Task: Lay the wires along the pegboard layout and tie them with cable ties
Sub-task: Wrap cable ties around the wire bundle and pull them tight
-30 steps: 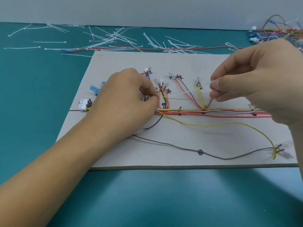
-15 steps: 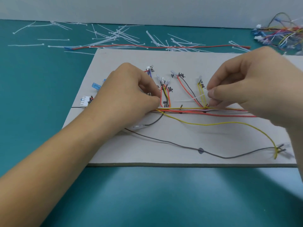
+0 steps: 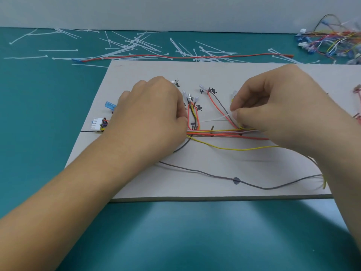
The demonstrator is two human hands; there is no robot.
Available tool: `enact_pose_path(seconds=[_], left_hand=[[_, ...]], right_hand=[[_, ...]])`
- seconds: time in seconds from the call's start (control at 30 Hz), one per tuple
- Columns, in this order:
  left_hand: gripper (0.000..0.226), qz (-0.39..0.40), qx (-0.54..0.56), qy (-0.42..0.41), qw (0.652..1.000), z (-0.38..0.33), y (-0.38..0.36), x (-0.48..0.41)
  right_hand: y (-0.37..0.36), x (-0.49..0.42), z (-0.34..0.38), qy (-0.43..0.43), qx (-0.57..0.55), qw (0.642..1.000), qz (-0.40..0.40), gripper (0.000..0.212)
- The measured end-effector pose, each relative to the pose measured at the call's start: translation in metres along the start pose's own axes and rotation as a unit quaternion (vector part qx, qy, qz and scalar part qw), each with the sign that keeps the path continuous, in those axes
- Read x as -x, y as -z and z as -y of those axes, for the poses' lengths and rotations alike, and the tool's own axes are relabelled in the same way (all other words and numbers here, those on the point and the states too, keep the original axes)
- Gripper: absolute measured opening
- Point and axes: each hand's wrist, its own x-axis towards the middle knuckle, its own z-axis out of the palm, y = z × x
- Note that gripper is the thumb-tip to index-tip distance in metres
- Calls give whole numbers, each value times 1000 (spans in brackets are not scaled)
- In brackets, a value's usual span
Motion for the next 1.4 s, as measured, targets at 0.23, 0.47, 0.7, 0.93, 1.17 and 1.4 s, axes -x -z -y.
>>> enact_pose_path(seconds=[0.23,0.47,0.7,0.93,1.17,1.4], left_hand=[[19,41,-83,-14,996,0,-6,0],[11,-4,-43,-23,999,1,-3,2],[19,-31,70,-54,996,-3,6,1],[31,-2,103,-134,986,-2,8,0],[14,58,135,-140,979,10,3,-1],[10,56,175,-148,972,12,-1,-4]], right_hand=[[-1,-1,-2,4,4,1000,3,18],[-7,-2,-2,16,13,1000,21,16],[-19,1,5,48,21,998,33,16],[-24,1,6,64,26,997,25,16],[-28,-1,4,65,22,998,15,18],[-28,-4,3,57,14,998,17,19]])
